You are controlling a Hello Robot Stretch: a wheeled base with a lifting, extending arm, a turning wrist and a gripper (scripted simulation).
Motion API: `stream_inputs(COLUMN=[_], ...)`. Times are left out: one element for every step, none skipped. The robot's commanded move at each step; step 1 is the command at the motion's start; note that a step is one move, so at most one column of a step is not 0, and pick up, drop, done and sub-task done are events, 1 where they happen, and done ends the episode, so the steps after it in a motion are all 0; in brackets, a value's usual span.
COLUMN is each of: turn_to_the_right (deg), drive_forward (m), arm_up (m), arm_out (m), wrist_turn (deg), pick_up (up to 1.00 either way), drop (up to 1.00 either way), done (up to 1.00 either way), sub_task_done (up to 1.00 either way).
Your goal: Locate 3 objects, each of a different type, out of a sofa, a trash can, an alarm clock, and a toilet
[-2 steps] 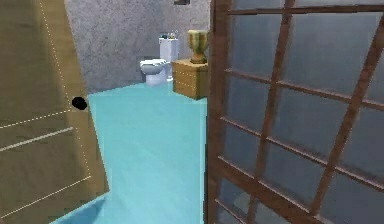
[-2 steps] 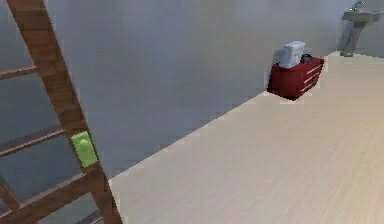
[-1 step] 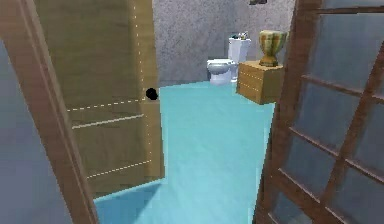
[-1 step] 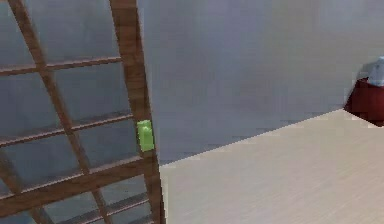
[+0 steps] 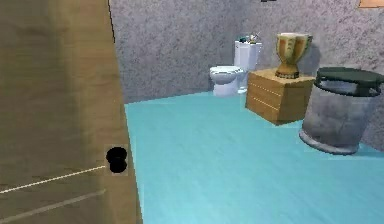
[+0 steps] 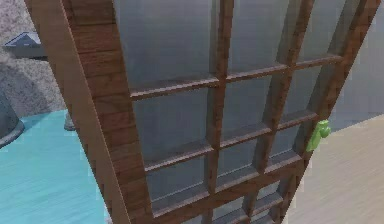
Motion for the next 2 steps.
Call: stream_inputs(turn_to_the_right=[9.0,0.0], drive_forward=[0.0,0.55], arm_up=[0.0,0.0], arm_out=[0.0,0.0], wrist_turn=[0.0,0.0], pick_up=[0.0,0.0], drop=[0.0,0.0], done=[0.0,0.0], sub_task_done=[0.0,0.0])
